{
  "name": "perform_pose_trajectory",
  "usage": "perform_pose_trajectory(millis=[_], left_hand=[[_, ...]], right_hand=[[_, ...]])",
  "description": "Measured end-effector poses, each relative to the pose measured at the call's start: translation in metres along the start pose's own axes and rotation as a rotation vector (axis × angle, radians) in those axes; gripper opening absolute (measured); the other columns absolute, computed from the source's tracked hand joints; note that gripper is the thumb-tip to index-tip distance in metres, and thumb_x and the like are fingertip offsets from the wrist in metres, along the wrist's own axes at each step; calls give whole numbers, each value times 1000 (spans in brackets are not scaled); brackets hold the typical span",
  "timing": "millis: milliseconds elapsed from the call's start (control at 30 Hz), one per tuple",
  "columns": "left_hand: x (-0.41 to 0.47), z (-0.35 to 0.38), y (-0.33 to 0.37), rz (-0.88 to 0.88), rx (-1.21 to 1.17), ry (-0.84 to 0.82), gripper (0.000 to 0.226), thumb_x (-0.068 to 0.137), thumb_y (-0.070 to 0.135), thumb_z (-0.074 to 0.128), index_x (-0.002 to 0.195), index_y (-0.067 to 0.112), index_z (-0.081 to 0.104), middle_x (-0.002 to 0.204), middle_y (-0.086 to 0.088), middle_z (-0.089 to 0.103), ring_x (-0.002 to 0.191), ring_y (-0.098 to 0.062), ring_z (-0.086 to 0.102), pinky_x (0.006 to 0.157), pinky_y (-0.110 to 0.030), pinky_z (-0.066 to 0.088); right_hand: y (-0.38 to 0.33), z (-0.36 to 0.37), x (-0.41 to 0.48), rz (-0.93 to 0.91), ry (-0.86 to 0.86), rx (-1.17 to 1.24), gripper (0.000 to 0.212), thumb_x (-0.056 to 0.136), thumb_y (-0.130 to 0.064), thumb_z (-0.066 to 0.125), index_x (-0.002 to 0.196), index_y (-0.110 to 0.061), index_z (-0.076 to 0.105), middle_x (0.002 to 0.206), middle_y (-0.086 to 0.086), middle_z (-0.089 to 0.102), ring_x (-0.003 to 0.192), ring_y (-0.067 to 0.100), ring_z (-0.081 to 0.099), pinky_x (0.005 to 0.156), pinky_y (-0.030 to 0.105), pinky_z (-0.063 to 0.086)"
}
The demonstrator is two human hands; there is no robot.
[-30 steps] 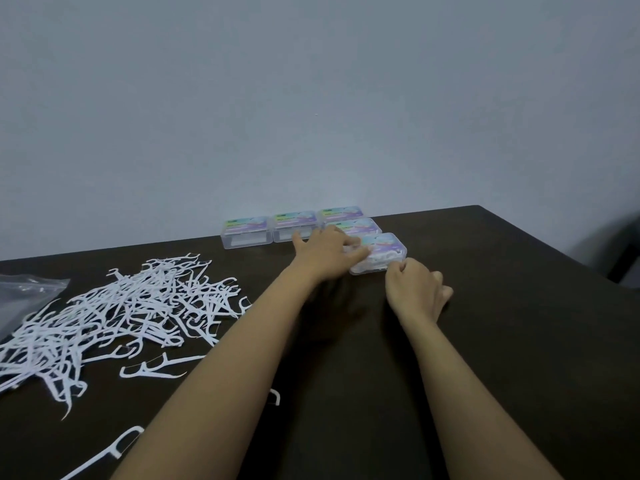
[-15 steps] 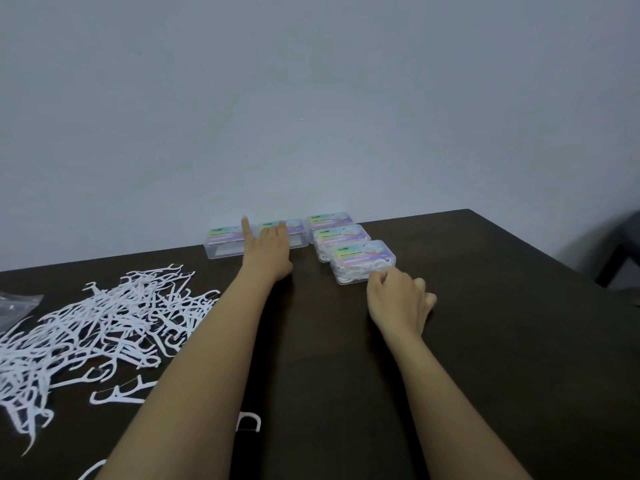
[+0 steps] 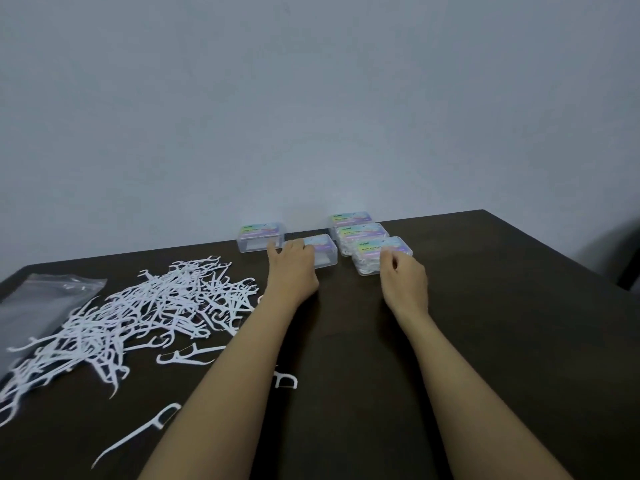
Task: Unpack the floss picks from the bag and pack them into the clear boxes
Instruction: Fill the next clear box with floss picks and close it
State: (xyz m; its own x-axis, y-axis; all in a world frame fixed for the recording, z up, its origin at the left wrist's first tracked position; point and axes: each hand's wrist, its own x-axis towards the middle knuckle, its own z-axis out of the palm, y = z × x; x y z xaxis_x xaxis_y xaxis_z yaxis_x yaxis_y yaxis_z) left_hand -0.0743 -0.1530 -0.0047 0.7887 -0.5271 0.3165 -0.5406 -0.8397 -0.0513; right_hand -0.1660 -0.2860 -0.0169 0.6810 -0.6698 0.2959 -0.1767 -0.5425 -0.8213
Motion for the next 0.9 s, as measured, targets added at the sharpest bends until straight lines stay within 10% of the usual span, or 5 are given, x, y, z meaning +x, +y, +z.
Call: perform_pose_trajectory(millis=[200, 567, 900], left_hand=[[-38, -5, -1, 10, -225, 95, 34, 90, 18, 50, 124, 17, 52, 125, -3, 50, 121, -19, 41, 99, -34, 31], [-80, -15, -5, 7, -436, 110, 30, 89, 10, 54, 118, 10, 60, 112, -8, 54, 110, -20, 43, 83, -32, 40], [-94, -19, -3, -139, -478, 131, 26, 89, 5, 47, 108, 15, 63, 108, -5, 49, 106, -19, 43, 65, -31, 39]], right_hand=[[-17, 5, -14, -305, -262, -105, 10, 92, -29, 53, 91, -20, 49, 77, -6, 52, 67, 5, 48, 59, 18, 40], [-31, 10, -33, -752, -405, -510, 37, 86, -32, 59, 121, -20, 58, 126, 0, 52, 117, 14, 44, 102, 31, 34], [-43, 27, -48, -895, -392, -743, 33, 86, -15, 56, 116, -2, 57, 108, 15, 62, 101, 29, 58, 74, 34, 45]])
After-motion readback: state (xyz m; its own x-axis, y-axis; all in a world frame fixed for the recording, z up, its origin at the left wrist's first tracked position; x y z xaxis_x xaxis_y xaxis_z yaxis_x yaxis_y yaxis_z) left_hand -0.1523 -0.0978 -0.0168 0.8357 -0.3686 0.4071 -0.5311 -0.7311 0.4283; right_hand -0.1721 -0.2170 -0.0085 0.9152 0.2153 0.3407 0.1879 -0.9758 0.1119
